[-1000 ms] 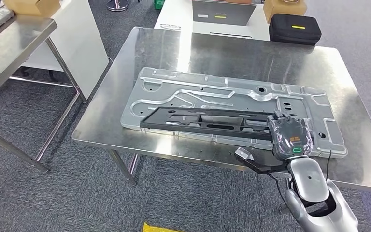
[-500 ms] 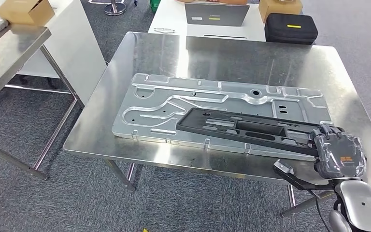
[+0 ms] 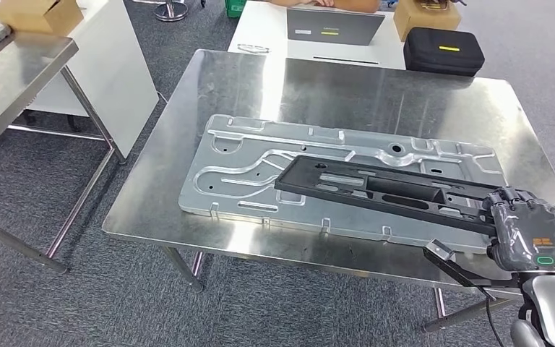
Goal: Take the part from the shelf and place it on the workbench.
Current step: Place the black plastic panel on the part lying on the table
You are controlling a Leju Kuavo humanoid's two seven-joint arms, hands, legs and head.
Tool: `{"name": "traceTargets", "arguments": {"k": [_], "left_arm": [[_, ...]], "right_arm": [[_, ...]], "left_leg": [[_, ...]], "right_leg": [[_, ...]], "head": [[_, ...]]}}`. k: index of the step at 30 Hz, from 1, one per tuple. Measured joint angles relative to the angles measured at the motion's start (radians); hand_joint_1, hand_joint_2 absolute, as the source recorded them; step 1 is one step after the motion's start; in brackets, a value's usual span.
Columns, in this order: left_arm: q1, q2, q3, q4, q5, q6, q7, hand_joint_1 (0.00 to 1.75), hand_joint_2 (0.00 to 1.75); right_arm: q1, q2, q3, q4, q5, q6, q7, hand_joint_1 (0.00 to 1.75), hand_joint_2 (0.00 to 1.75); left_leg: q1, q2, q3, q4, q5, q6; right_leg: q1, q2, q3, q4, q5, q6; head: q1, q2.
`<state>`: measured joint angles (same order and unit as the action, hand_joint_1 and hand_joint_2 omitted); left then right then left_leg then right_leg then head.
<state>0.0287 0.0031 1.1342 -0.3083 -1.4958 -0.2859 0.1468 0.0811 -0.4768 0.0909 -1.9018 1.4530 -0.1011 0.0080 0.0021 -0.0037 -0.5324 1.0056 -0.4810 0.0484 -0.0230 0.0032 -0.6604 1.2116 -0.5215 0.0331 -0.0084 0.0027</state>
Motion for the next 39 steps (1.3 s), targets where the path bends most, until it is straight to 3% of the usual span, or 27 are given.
{"name": "traceTargets", "arguments": {"k": [2,3,5,8,9,11,12,13,14,16,17,19,22,24,27,28,29,30,32,34,37,39], "left_arm": [[0.0,-0.003,0.0,-0.004,0.0,-0.003,-0.003,0.0,1.75],[0.0,-0.004,0.0,-0.006,0.0,-0.005,-0.005,0.0,1.75],[-0.001,-0.007,0.0,-0.011,0.0,-0.008,-0.01,0.0,1.75],[-0.003,-0.011,0.0,-0.02,0.0,-0.013,-0.014,0.0,1.75],[-0.003,-0.012,0.0,-0.023,0.0,-0.015,-0.015,0.0,1.75],[-0.002,-0.013,0.0,-0.025,0.0,-0.017,-0.017,0.0,1.75],[-0.002,-0.013,0.0,-0.027,0.0,-0.018,-0.017,0.0,1.75],[-0.001,-0.013,0.0,-0.028,0.0,-0.019,-0.017,0.0,1.75],[0.0,-0.013,0.0,-0.028,0.0,-0.019,-0.017,0.0,1.75],[0.003,-0.013,0.0,-0.029,0.0,-0.02,-0.017,0.0,1.75],[0.003,-0.012,0.0,-0.03,0.0,-0.02,-0.018,0.0,1.75],[0.002,-0.01,0.0,-0.031,0.0,-0.02,-0.018,0.0,1.75],[0.0,-0.01,-0.002,-0.032,0.0,-0.02,-0.019,0.0,1.75],[0.0,-0.01,-0.005,-0.032,0.0,-0.019,-0.02,0.0,1.75],[-0.004,-0.009,-0.007,-0.032,0.0,-0.017,-0.023,0.0,1.75],[-0.005,-0.009,-0.007,-0.032,0.0,-0.016,-0.024,0.0,1.75],[-0.006,-0.008,-0.007,-0.032,0.0,-0.016,-0.025,0.0,1.75],[-0.006,-0.006,-0.008,-0.031,0.0,-0.016,-0.025,0.0,1.75],[-0.007,-0.002,-0.01,-0.027,0.0,-0.016,-0.025,0.0,1.75],[-0.014,0.004,-0.011,-0.022,0.0,-0.016,-0.027,0.0,1.75],[-0.023,0.015,-0.011,-0.015,0.0,-0.013,-0.034,0.0,1.75],[-0.025,0.02,-0.011,-0.011,0.0,-0.012,-0.038,0.0,1.75]], "right_arm": [[-0.002,0.0,-0.004,0.0,-0.001,0.0,-0.004,1.75,1.75],[-0.004,0.0,-0.006,-0.001,-0.002,0.001,-0.006,1.75,1.75],[-0.01,0.001,-0.01,-0.002,-0.003,0.004,-0.012,1.75,1.75],[-0.019,0.002,-0.011,-0.002,-0.003,0.013,-0.022,1.75,1.75],[-0.024,0.003,-0.011,-0.002,-0.002,0.015,-0.024,1.75,1.75],[-0.034,0.007,-0.011,-0.001,-0.001,0.019,-0.027,1.75,1.75],[-0.038,0.01,-0.011,0.0,0.0,0.022,-0.027,1.75,1.75],[-0.041,0.014,-0.01,0.002,0.003,0.025,-0.027,1.75,1.75],[-0.043,0.017,-0.01,0.005,0.006,0.027,-0.027,1.75,1.75],[-0.05,0.026,-0.007,0.011,0.015,0.031,-0.026,1.75,1.75],[-0.056,0.031,-0.005,0.016,0.02,0.032,-0.024,1.75,1.75],[-0.067,0.043,-0.001,0.027,0.027,0.033,-0.021,1.75,1.75],[-0.078,0.054,0.004,0.04,0.035,0.035,-0.02,1.75,1.75],[-0.095,0.064,0.011,0.054,0.046,0.036,-0.02,1.75,1.75],[-0.125,0.085,0.032,0.089,0.067,0.04,-0.017,1.75,1.75],[-0.131,0.094,0.041,0.102,0.072,0.042,-0.015,1.75,1.75],[-0.138,0.103,0.051,0.118,0.077,0.045,-0.014,1.75,1.75],[-0.149,0.113,0.062,0.135,0.082,0.047,-0.011,1.75,1.75],[-0.176,0.134,0.088,0.177,0.09,0.048,-0.006,1.75,1.75],[-0.192,0.155,0.112,0.219,0.091,0.047,0.0,1.75,1.75],[-0.21,0.184,0.131,0.267,0.086,0.04,0.003,1.75,1.75],[-0.217,0.196,0.14,0.293,0.084,0.035,0.003,1.75,1.75]], "left_leg": [[-0.003,-0.001,0.012,0.002,-0.013,-0.008],[-0.005,-0.001,0.015,0.002,-0.019,-0.014],[-0.007,-0.001,0.018,-0.001,-0.026,-0.025],[-0.006,0.002,0.012,0.034,-0.052,-0.04],[-0.005,0.002,-0.012,0.084,-0.077,-0.044],[-0.003,0.002,-0.094,0.226,-0.133,-0.049],[-0.002,0.002,-0.134,0.282,-0.144,-0.05],[-0.002,0.002,-0.158,0.306,-0.134,-0.05],[-0.002,0.002,-0.163,0.289,-0.102,-0.047],[-0.005,0.001,-0.124,0.16,-0.003,-0.035],[-0.007,0.001,-0.098,0.094,0.028,-0.027],[-0.012,0.002,-0.071,0.025,0.042,-0.014],[-0.01,0.0,-0.044,-0.003,0.03,-0.003],[-0.005,0.0,-0.014,-0.016,0.025,0.005],[-0.003,-0.001,0.011,-0.02,0.007,0.008],[-0.003,-0.002,0.022,-0.02,-0.003,0.007],[-0.002,-0.004,0.035,-0.02,-0.014,0.005],[-0.001,-0.005,0.051,-0.02,-0.026,0.001],[0.0,-0.004,0.08,-0.016,-0.05,-0.01],[-0.001,-0.004,0.089,-0.014,-0.066,-0.023],[0.0,-0.005,0.085,0.001,-0.066,-0.039],[0.003,-0.003,0.049,0.075,-0.076,-0.047]], "right_leg": [[0.005,-0.002,0.055,-0.127,0.058,-0.009],[0.007,-0.003,0.07,-0.161,0.066,-0.015],[0.011,-0.001,0.076,-0.174,0.058,-0.026],[0.002,0.001,0.09,-0.186,0.054,-0.044],[-0.001,0.001,0.096,-0.189,0.051,-0.05],[0.001,0.0,0.105,-0.189,0.041,-0.056],[0.002,-0.001,0.11,-0.189,0.035,-0.057],[0.004,-0.001,0.117,-0.189,0.029,-0.057],[0.005,0.0,0.127,-0.189,0.022,-0.057],[0.007,0.0,0.148,-0.19,0.005,-0.055],[0.009,0.001,0.155,-0.19,-0.004,-0.052],[0.01,0.002,0.164,-0.192,-0.014,-0.041],[0.008,0.001,0.182,-0.181,-0.009,-0.026],[0.007,-0.001,0.149,-0.116,-0.025,-0.018],[0.002,-0.002,0.024,0.051,-0.084,-0.003],[-0.001,-0.002,-0.008,0.075,-0.094,-0.001],[-0.003,-0.003,-0.026,0.067,-0.088,0.001],[-0.004,-0.003,-0.028,0.027,-0.058,0.0],[-0.004,-0.005,-0.013,-0.088,0.046,-0.005],[0.002,-0.007,-0.004,-0.152,0.113,-0.018],[0.006,-0.007,0.004,-0.164,0.117,-0.042],[0.004,-0.006,0.019,-0.172,0.11,-0.055]], "head": [[0.0,0.0],[0.0,0.0],[0.0,0.0],[-0.002,0.0],[-0.003,0.0],[-0.005,0.0],[-0.005,0.0],[-0.005,0.0],[-0.005,0.0],[-0.005,0.0],[-0.004,0.0],[-0.004,0.0],[-0.003,0.0],[-0.002,0.0],[-0.001,0.0],[-0.001,0.0],[-0.001,0.0],[-0.001,0.0],[-0.002,0.0],[-0.004,0.0],[-0.007,0.0],[-0.007,0.0]]}}
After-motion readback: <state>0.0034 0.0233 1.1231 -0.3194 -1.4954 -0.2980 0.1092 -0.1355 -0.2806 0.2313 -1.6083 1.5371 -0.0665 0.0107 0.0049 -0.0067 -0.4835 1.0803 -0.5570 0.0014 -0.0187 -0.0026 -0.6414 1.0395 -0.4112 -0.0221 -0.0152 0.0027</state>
